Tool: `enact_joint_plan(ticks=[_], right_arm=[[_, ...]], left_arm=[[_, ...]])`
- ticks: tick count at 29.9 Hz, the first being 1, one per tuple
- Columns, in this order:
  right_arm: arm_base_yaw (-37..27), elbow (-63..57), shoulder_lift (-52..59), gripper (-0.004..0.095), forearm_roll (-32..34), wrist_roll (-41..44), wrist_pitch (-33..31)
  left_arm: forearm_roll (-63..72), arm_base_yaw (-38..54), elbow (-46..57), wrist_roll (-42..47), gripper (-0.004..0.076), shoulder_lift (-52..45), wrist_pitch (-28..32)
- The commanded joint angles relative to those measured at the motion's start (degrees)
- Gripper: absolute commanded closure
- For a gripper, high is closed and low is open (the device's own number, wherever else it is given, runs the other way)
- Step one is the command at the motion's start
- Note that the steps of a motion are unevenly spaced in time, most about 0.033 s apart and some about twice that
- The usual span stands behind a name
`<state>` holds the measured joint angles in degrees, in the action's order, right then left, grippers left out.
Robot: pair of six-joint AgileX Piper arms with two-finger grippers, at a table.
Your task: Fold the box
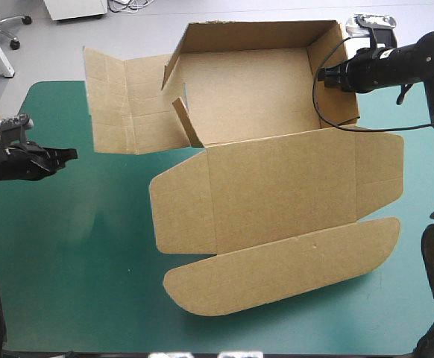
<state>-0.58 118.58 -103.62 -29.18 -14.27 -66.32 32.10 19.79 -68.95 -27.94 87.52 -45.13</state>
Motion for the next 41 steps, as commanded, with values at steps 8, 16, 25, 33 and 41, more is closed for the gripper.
enact_joint_plan(ticks=[8, 16, 25, 33, 41], right_arm=[[2.03, -2.72, 3.44, 0.094, -8.14, -1.63, 3.93], [4.86, -6.24, 3.44, 0.094, -7.72, -2.4, 7.01], [4.96, -6.37, 3.44, 0.094, -2.59, -1.76, 7.77], [4.96, -6.37, 3.44, 0.094, -0.36, -1.12, 8.01], [4.96, -6.37, 3.44, 0.094, 2.48, 0.68, 8.23]], left_arm=[[50.64, 0.12, 8.73, -29.52, 0.0738, -1.54, -10.98], [65.6, -1.94, 8.84, -35.74, 0.0737, 0.32, -24.04], [72.02, -9.47, 8.44, -37.82, 0.052, 0.33, -29.03], [72.02, -14.74, 3.06, -34.43, 0.0294, 0.41, -29.03], [71.38, -17.71, -1.43, -31.46, 0.0293, 0.45, -28.47]])
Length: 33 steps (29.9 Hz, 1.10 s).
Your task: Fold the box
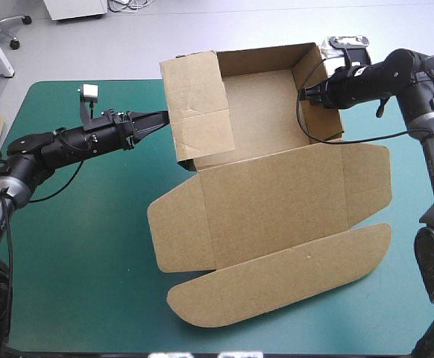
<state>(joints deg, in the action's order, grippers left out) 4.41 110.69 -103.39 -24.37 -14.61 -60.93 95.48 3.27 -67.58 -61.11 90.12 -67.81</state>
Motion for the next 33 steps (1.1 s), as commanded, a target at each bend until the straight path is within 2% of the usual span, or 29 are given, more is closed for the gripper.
enact_joint_plan(ticks=[1, 8, 14, 26, 33], right_arm=[[-0.03, 1.53, 3.21, 0.094, -2.45, 1.29, 2.84], [-0.03, 1.53, 3.21, 0.094, -2.22, 2.66, 3.58], [-0.03, 1.53, 3.21, 0.094, -2.22, 2.86, 4.03], [-0.03, 1.53, 3.21, 0.094, -2.22, 3.02, 4.28], [-0.03, 1.53, 3.21, 0.094, -2.22, 3.41, 4.91]], left_arm=[[7.4, -1.68, -3.21, 2.18, 0.0294, -2.06, -5.65], [6.97, -2.65, -6.08, 2.61, 0.0293, -2.06, -5.36], [1.39, -2.65, -9.15, 6.1, 0.0293, -2.06, -2.43], [1.96, -2.65, -10.2, 6.71, 0.0294, -2.06, -3.9], [-7.5, -2.69, -15.61, 13.17, 0.0294, -2.06, -3.42]])
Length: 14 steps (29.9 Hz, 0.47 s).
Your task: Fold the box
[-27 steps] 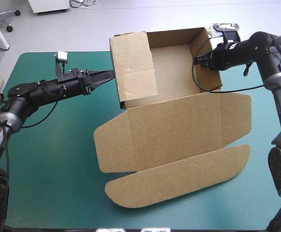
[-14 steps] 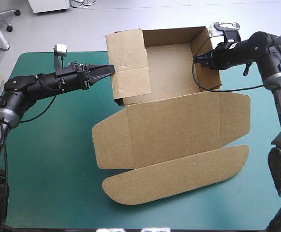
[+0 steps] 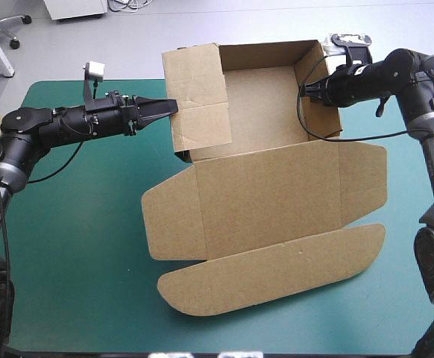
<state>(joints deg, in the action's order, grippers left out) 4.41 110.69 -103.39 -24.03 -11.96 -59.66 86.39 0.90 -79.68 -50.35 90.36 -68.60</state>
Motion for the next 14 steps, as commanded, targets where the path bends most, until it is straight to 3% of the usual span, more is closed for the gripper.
enact_joint_plan(ticks=[1, 14], right_arm=[[-0.03, 1.53, 3.21, 0.094, -2.56, 0.81, 3.66], [-0.03, 1.53, 3.21, 0.0939, -2.56, 2.16, 4.2]], left_arm=[[1.59, -0.32, -4.03, 2.67, 0.0294, -2.29, -2.62], [-4.93, -0.43, -7.69, 9.64, 0.0294, -2.29, 0.34]])
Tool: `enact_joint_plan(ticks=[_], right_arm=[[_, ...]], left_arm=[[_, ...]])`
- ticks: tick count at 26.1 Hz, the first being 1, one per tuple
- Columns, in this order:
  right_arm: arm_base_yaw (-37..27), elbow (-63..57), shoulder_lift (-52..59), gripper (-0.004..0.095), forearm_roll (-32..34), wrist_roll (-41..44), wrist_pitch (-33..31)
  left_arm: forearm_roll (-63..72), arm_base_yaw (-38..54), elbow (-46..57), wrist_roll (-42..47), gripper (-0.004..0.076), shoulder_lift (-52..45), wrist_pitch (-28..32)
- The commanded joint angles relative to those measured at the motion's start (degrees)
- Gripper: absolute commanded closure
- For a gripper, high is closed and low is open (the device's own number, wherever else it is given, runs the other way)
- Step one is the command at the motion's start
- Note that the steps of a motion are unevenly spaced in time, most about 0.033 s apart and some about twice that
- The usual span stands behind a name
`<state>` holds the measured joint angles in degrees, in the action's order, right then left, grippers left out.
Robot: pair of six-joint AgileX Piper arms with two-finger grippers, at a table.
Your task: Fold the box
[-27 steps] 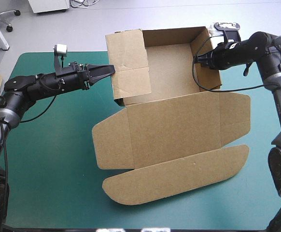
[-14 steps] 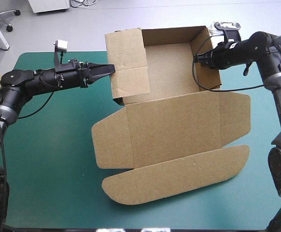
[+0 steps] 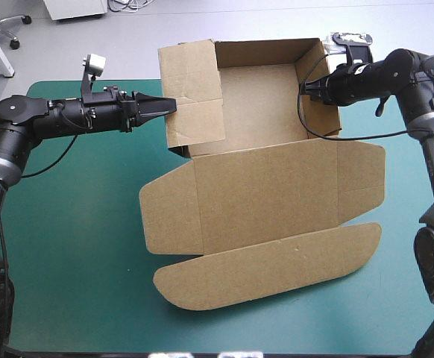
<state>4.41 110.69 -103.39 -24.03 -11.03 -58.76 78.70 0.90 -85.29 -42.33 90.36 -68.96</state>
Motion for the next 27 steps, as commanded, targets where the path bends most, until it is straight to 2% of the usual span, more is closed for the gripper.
enact_joint_plan(ticks=[1, 7, 13, 27], right_arm=[[-0.03, 1.53, 3.21, 0.094, -2.67, 1.36, 3.41], [-0.03, 1.53, 3.21, 0.094, -2.79, 2.77, 3.7], [-0.03, 1.53, 3.21, 0.0939, -2.56, 3.82, 3.51], [-0.02, 1.53, 3.21, 0.0933, -1.86, 4.66, 1.8]], left_arm=[[1.07, -0.55, -2.56, 2.88, 0.0294, -2.29, 1.03], [-9.48, -4.71, -6.22, 7.7, 0.0294, -2.29, 5.97], [-12.23, -8.09, -7.91, 9.9, 0.0294, -2.04, 11.9], [-25.09, -10.12, -12.27, 19.01, 0.0305, 1.1, 13.75]])
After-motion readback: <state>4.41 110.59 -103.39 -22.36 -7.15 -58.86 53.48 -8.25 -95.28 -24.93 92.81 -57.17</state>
